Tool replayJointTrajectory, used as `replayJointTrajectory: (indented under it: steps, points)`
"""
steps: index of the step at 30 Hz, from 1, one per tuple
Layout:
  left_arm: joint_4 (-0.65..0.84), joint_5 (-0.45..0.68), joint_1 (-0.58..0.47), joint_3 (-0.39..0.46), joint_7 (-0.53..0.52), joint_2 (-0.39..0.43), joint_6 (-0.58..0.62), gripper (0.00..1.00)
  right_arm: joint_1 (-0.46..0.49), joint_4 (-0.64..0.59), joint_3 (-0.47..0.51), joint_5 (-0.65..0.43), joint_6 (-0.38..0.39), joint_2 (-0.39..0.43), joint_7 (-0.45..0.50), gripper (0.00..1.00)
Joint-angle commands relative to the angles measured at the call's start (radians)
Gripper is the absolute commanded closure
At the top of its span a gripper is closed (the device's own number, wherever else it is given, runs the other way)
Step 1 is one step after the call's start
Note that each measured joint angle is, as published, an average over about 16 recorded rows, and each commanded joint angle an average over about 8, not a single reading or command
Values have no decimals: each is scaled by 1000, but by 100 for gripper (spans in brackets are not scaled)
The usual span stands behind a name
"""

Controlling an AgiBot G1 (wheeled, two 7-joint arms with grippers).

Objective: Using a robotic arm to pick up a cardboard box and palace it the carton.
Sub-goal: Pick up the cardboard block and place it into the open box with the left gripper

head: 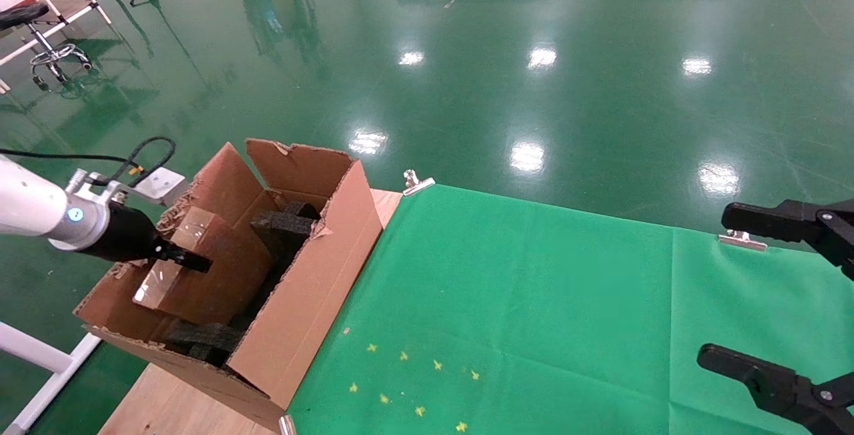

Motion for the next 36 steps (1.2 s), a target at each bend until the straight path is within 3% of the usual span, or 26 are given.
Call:
replayJointTrajectory:
  steps: [1, 3, 4, 10, 11, 12, 36]
  points:
    - [28, 4, 3, 3, -6, 17, -12, 100, 0, 0, 0, 0, 0, 0, 0, 0]
    - [47, 3, 4, 2, -11, 29, -21, 97, 0, 0, 0, 0, 0, 0, 0, 0]
    - [54, 2, 4, 1, -12, 34, -25, 88, 0, 0, 0, 0, 0, 0, 0, 0]
    - [85, -8, 8, -8, -10, 51, -42, 13, 0, 0, 0, 0, 0, 0, 0, 0]
    - [87, -10, 9, -9, -10, 51, -44, 4, 0, 0, 0, 0, 0, 0, 0, 0]
    - [90, -11, 9, -11, -9, 52, -45, 0, 0, 0, 0, 0, 0, 0, 0, 0]
    - [72, -9, 4, -7, -7, 46, -34, 0, 0, 0, 0, 0, 0, 0, 0, 0]
